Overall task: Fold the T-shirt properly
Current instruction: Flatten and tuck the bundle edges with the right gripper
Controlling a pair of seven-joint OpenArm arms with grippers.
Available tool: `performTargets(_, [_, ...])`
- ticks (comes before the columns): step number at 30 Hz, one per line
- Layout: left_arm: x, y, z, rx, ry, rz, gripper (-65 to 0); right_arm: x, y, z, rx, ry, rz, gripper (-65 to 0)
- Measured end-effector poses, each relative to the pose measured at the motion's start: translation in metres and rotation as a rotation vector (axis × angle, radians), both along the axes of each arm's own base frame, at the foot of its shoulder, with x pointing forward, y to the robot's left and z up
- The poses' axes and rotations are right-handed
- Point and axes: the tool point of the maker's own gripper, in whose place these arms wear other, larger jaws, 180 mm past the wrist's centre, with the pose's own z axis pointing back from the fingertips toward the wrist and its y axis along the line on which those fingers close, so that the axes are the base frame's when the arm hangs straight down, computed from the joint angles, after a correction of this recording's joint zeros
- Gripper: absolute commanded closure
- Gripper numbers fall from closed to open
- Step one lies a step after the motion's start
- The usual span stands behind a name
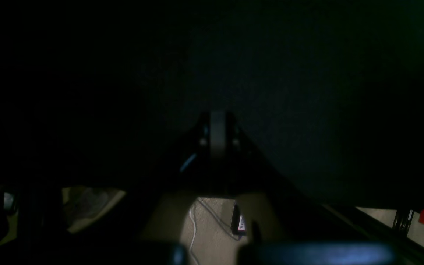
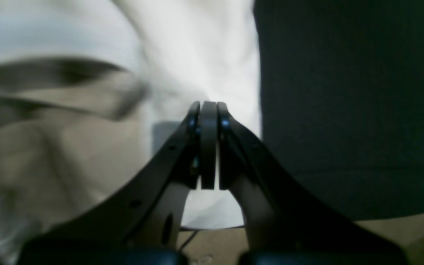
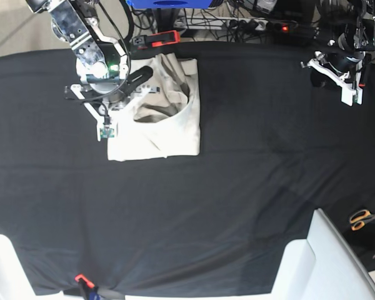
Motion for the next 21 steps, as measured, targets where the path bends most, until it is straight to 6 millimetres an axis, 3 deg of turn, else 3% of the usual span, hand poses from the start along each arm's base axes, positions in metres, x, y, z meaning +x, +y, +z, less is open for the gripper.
performTargets(6, [0.000,0.000,0.000,0.000,0.001,0.000,0.0,0.016,0.009,0.007,0.014,-0.043,-0.005,-0.8])
performTargets(12, [0.000,0.000,0.000,-0.001,0.001,0.001,0.0,0.022,0.048,0.015,0.092,-0.053,0.089,-0.8])
performTargets(18, [-0.001,0.000,0.000,0.000,0.002,0.000,0.0,0.031,0.059,0.019,0.114,-0.067,0.083,-0.8])
performTargets(21, [0.000,0.000,0.000,0.000,0.001,0.000,0.0,0.034,0.061,0.012,0.106,-0.049,0.083,-0.8])
